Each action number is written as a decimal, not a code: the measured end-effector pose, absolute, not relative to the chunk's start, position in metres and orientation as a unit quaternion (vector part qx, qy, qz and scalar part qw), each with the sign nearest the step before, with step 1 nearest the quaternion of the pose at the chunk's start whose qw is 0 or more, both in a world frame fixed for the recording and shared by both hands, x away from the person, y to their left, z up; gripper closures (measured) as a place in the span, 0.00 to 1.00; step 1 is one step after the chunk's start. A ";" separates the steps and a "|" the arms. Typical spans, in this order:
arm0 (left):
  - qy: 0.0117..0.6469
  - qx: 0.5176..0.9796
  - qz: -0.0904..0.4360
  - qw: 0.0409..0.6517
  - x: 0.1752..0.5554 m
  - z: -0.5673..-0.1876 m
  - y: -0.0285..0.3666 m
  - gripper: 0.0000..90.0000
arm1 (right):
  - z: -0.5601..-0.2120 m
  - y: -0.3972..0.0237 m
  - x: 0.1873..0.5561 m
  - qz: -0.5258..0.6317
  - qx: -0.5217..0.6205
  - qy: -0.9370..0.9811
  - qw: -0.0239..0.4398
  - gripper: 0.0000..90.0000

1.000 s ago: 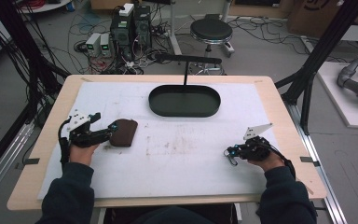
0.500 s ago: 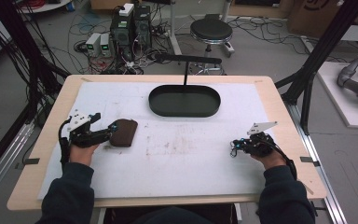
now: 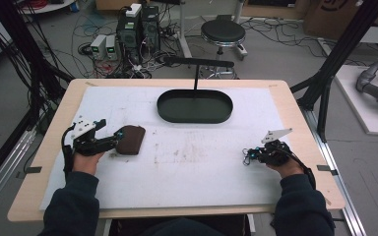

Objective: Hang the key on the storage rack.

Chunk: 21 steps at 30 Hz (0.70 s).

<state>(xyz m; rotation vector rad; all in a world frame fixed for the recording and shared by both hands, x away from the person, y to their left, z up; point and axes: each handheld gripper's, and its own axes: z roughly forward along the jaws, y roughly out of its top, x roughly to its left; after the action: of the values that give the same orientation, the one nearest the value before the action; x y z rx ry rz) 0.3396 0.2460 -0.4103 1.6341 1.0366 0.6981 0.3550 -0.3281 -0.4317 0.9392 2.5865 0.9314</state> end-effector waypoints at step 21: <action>0.433 0.683 0.288 0.513 0.340 -0.413 0.245 0.26 | -0.399 -0.313 0.369 0.396 0.283 0.856 0.173 1.00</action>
<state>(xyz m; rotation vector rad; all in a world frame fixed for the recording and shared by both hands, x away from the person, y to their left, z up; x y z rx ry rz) 0.3396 0.2454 -0.4134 1.6429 1.0425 0.6918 0.3691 -0.3131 -0.3991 0.8027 2.4292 1.1233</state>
